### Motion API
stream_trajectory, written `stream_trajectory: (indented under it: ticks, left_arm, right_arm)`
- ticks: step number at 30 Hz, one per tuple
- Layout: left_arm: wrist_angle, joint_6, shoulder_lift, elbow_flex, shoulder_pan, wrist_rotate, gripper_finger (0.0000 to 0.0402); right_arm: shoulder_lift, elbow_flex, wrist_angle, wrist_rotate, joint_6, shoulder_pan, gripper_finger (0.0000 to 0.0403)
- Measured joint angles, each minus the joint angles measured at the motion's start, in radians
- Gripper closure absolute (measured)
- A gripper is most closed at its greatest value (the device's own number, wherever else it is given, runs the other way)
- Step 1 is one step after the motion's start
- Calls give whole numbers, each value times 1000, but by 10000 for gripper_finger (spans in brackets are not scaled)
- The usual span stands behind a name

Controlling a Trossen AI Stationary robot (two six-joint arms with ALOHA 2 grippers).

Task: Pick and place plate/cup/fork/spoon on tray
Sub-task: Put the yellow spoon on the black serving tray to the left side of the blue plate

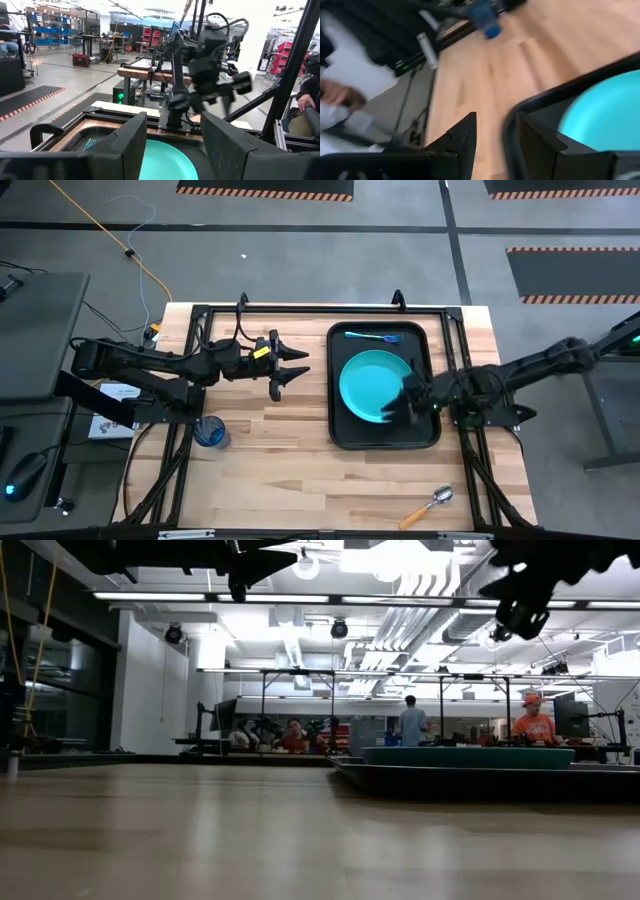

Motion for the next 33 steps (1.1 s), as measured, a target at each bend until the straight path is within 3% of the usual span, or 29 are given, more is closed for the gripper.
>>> stream_trajectory:
  ticks: [11, 16, 19, 28, 33]
  left_arm:
    - [2, 0, 0, 0, 0, 0, 225]
    - [2, 0, 0, 0, 0, 0, 224]
    - [2, 0, 0, 0, 0, 0, 225]
    - [1, 9, 0, 0, 0, 0, 227]
    - [1, 24, 0, 0, 0, 0, 227]
  right_arm:
    - [174, 0, 193, -6, 83, 232, 272]
    - [272, 68, 162, -19, 148, 317, 272]
    - [339, 178, 20, -19, 190, 366, 272]
    - [635, 577, -680, -11, 481, 534, 272]
    - [773, 655, -781, -47, 558, 611, 272]
